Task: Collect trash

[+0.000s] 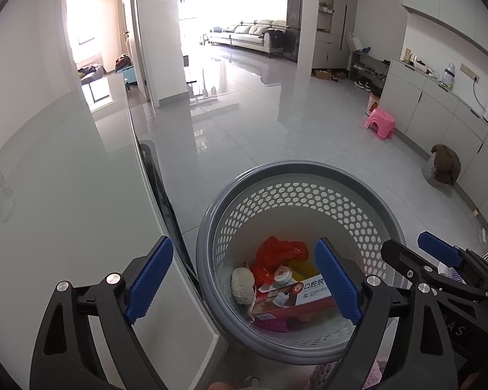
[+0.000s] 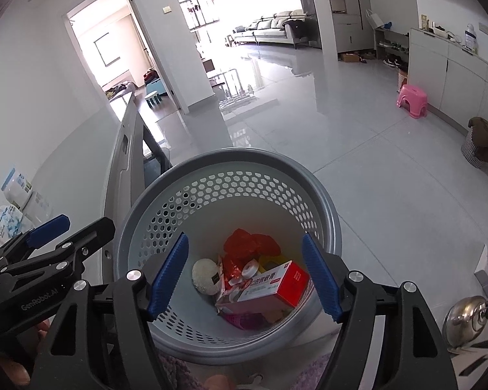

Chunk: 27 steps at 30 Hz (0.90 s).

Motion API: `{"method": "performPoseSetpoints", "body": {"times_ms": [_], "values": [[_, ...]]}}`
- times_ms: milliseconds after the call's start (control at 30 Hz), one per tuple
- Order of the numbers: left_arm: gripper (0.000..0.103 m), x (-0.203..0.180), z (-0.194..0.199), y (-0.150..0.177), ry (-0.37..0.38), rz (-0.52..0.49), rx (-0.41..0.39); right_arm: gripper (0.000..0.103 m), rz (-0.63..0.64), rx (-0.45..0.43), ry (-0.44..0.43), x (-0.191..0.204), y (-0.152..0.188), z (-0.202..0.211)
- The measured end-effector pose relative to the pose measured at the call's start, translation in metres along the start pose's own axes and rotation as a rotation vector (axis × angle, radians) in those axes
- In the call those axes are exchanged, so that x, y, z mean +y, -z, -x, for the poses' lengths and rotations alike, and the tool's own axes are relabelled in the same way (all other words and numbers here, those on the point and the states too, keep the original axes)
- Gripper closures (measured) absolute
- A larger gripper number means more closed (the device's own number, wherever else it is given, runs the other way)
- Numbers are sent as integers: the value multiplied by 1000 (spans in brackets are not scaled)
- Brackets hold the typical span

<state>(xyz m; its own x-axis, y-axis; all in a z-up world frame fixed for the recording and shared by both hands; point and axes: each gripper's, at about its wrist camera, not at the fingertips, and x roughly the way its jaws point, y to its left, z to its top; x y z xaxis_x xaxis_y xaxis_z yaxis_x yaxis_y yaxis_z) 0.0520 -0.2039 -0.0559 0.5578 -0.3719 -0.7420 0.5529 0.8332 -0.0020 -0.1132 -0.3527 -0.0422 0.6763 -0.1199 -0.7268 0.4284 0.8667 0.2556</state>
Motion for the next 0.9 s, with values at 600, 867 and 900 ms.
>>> {"method": "performPoseSetpoints", "body": {"times_ms": [600,867,900], "values": [[6,3,7,-1,-35,5,-11,30,-15,-15,7,-5,0,4],[6,5,6,0,-62,3,-7,30,-13,-19,10,-5,1,5],[6,6,6,0,-66,4,-5,30,-13,-20,9,-5,1,5]]}}
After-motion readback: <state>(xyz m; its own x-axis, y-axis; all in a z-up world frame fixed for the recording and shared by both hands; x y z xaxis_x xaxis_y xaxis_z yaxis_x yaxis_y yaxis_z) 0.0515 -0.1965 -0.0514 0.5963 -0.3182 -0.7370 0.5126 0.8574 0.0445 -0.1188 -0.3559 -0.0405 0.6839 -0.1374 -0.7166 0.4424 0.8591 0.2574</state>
